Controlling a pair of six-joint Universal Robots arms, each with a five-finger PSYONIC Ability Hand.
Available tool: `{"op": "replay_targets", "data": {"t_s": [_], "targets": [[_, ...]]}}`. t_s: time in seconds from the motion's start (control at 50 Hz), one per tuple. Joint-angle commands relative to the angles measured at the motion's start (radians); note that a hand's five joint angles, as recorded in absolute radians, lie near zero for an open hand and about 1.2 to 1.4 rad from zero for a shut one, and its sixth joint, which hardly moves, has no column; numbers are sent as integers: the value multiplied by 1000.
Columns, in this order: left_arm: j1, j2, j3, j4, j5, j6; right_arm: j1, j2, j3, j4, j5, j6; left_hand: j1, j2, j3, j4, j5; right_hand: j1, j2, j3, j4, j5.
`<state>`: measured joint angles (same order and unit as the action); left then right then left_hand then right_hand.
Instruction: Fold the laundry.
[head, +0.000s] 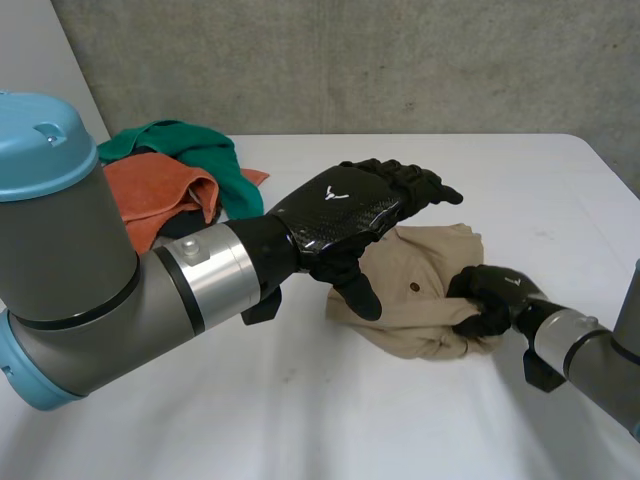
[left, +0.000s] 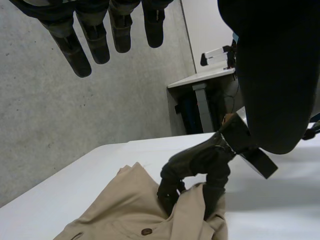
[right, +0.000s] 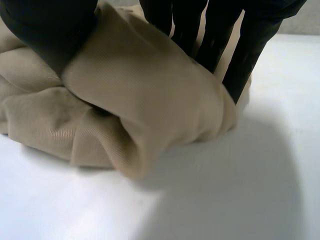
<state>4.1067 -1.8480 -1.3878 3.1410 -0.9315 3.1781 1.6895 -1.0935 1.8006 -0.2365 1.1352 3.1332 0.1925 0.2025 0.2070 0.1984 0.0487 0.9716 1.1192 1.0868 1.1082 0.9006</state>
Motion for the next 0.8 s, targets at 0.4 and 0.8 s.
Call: {"op": "replay_targets", "data": {"t_s": [0.4, 0.8], "targets": [[-11, -8, 65, 30, -6, -10, -195, 532, -987, 28, 291, 174, 3, -7, -11, -2, -27, 425, 277, 310, 288, 321], [-51, -23, 88, 39, -6, -67, -359, 842, -1570, 344, 190, 169, 3, -7, -11, -2, -27, 425, 277, 310, 288, 321]]}}
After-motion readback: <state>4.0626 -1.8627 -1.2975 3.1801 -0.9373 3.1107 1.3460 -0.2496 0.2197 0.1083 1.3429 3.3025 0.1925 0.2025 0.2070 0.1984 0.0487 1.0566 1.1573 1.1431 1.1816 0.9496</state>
